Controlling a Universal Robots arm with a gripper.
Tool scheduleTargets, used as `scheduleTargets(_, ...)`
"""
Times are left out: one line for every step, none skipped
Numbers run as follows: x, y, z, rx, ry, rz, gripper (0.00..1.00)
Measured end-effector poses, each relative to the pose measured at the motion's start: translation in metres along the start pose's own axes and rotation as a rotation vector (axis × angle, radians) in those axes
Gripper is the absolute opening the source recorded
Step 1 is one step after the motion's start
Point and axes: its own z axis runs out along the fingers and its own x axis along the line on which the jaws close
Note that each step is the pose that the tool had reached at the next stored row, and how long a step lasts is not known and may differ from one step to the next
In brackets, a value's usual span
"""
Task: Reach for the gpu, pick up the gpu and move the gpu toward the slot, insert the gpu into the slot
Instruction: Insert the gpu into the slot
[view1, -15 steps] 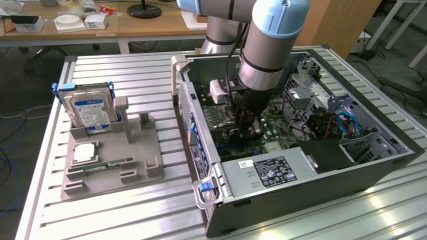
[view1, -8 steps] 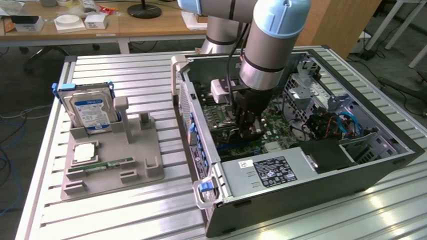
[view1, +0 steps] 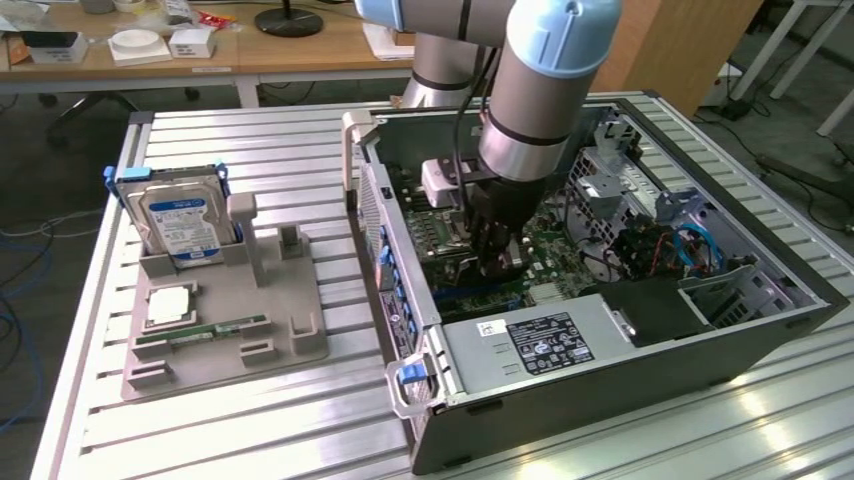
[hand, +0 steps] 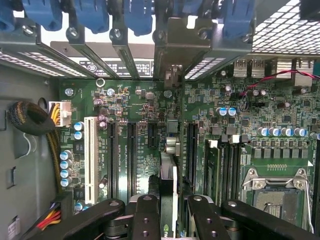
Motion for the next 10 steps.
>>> scheduleTargets(0.0000,0.0000,0.0004,0.0000,0.0000,0.000,0.26)
scheduleTargets(0.0000,0.0000,0.0009,0.0000,0.0000,0.000,0.26)
scheduleTargets(0.0001,0.0000,0.0013,0.0000,0.0001,0.000,0.26)
scheduleTargets(0.0001,0.0000,0.0018,-0.0001,0.0000,0.000,0.26)
scheduleTargets(0.0001,0.0000,0.0022,0.0000,0.0002,0.000,0.26)
scheduleTargets(0.0001,0.0000,0.0026,-0.0001,0.0003,0.000,0.26)
scheduleTargets(0.0002,0.0001,0.0030,-0.0002,0.0004,0.000,0.26)
scheduleTargets(0.0002,0.0001,0.0031,-0.0002,0.0005,0.000,0.26)
scheduleTargets(0.0002,0.0001,0.0031,-0.0002,0.0005,0.000,0.26)
scheduleTargets(0.0002,0.0001,0.0032,-0.0002,0.0004,0.000,0.26)
